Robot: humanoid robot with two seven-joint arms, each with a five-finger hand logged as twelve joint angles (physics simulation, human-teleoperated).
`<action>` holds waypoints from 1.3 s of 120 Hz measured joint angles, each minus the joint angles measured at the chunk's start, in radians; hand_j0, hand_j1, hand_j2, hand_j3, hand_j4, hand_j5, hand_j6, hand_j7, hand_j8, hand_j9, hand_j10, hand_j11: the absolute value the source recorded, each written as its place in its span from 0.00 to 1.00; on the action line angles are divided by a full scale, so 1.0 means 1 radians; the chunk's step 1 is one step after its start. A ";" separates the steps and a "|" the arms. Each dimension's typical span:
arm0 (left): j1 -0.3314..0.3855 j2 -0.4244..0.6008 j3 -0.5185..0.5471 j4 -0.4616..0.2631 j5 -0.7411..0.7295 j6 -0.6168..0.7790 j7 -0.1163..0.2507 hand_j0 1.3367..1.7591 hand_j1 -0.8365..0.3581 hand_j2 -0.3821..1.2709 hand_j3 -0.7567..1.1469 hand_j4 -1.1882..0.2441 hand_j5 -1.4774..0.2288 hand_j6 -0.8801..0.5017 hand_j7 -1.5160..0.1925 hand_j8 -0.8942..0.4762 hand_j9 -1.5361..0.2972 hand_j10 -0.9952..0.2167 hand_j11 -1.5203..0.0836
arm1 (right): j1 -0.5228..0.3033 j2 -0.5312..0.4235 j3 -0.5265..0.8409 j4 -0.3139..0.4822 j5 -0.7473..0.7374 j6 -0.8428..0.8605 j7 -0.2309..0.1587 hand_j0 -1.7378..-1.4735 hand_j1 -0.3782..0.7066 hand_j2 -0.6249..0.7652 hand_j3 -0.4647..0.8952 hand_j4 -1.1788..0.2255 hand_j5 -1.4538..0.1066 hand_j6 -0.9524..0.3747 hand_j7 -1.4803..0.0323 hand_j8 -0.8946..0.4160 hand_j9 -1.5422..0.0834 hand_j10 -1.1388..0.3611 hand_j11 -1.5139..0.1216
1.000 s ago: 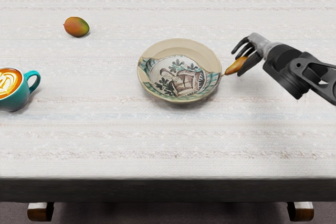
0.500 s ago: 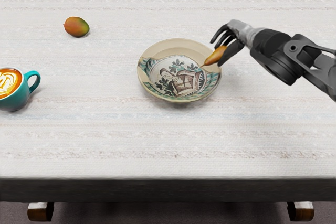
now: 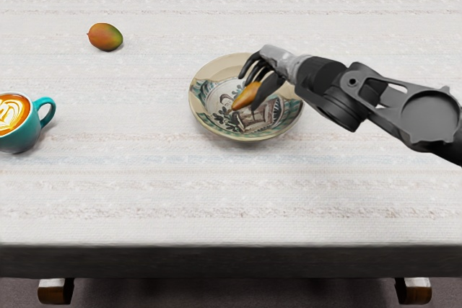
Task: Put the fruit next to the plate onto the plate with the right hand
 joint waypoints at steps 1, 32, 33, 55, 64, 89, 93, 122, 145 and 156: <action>0.000 0.000 0.000 0.000 0.000 0.000 0.000 0.76 0.99 0.23 0.40 0.83 0.87 0.64 0.89 0.65 0.84 0.82 0.95 | 0.000 0.001 0.000 0.000 0.000 0.000 0.000 0.30 0.64 0.81 0.34 0.36 0.32 0.20 0.38 0.35 0.36 0.39 0.33; 0.000 0.000 0.000 0.000 0.000 0.000 0.000 0.76 0.99 0.23 0.40 0.83 0.87 0.64 0.89 0.65 0.84 0.82 0.95 | -0.005 -0.015 0.079 0.000 0.109 0.118 -0.001 0.30 0.24 0.57 0.34 0.67 0.72 0.53 0.77 0.56 0.75 0.63 0.72; 0.000 0.000 0.000 0.000 0.000 0.000 0.000 0.76 0.99 0.23 0.40 0.83 0.87 0.64 0.89 0.65 0.84 0.82 0.95 | -0.008 -0.018 0.089 0.000 0.119 0.136 -0.001 0.30 0.23 0.56 0.34 0.68 0.73 0.54 0.78 0.56 0.75 0.63 0.73; 0.000 0.000 0.000 0.000 0.000 0.000 0.000 0.76 0.99 0.23 0.40 0.83 0.87 0.64 0.89 0.65 0.84 0.82 0.95 | -0.118 -0.100 0.367 -0.001 0.425 0.596 -0.001 0.30 0.11 0.50 0.34 0.77 0.85 0.64 0.90 0.63 0.87 0.71 0.85; 0.001 0.000 0.000 0.000 0.000 0.000 0.000 0.76 0.99 0.23 0.40 0.83 0.87 0.64 0.89 0.65 0.84 0.82 0.95 | -0.191 -0.124 0.461 -0.002 0.574 0.672 -0.001 0.30 0.08 0.48 0.34 0.79 0.87 0.67 0.92 0.65 0.89 0.72 0.87; 0.052 0.000 0.000 0.000 -0.001 0.000 0.000 0.76 0.99 0.23 0.40 0.83 0.87 0.64 0.89 0.65 0.84 0.82 0.95 | -0.455 -0.150 0.629 -0.002 0.857 0.735 -0.001 0.30 0.05 0.46 0.34 0.82 0.91 0.70 0.96 0.67 0.93 0.75 0.91; 0.045 0.000 0.000 0.000 -0.001 0.000 0.000 0.76 0.99 0.23 0.40 0.83 0.87 0.64 0.89 0.65 0.84 0.82 0.95 | -0.496 -0.161 0.661 -0.001 0.877 0.737 -0.001 0.30 0.04 0.46 0.34 0.83 0.91 0.70 0.96 0.67 0.93 0.75 0.91; 0.049 0.000 0.000 0.000 0.000 0.000 0.001 0.76 0.99 0.23 0.40 0.83 0.87 0.64 0.89 0.65 0.84 0.82 0.95 | -0.628 -0.295 0.778 -0.001 0.995 0.744 -0.001 0.30 0.03 0.45 0.34 0.84 0.93 0.71 0.97 0.68 0.94 0.76 0.92; 0.043 0.000 0.000 0.000 0.000 0.000 0.001 0.76 0.99 0.23 0.40 0.83 0.87 0.64 0.89 0.65 0.84 0.82 0.95 | -0.645 -0.436 0.789 -0.002 1.093 0.744 -0.001 0.30 0.03 0.45 0.34 0.84 0.93 0.72 0.98 0.68 0.95 0.76 0.92; 0.040 0.000 0.000 0.000 0.000 0.000 0.001 0.76 0.99 0.23 0.40 0.83 0.87 0.64 0.89 0.65 0.84 0.82 0.95 | -0.659 -0.468 0.790 -0.003 1.112 0.744 -0.001 0.30 0.03 0.45 0.34 0.84 0.93 0.72 0.98 0.68 0.95 0.76 0.92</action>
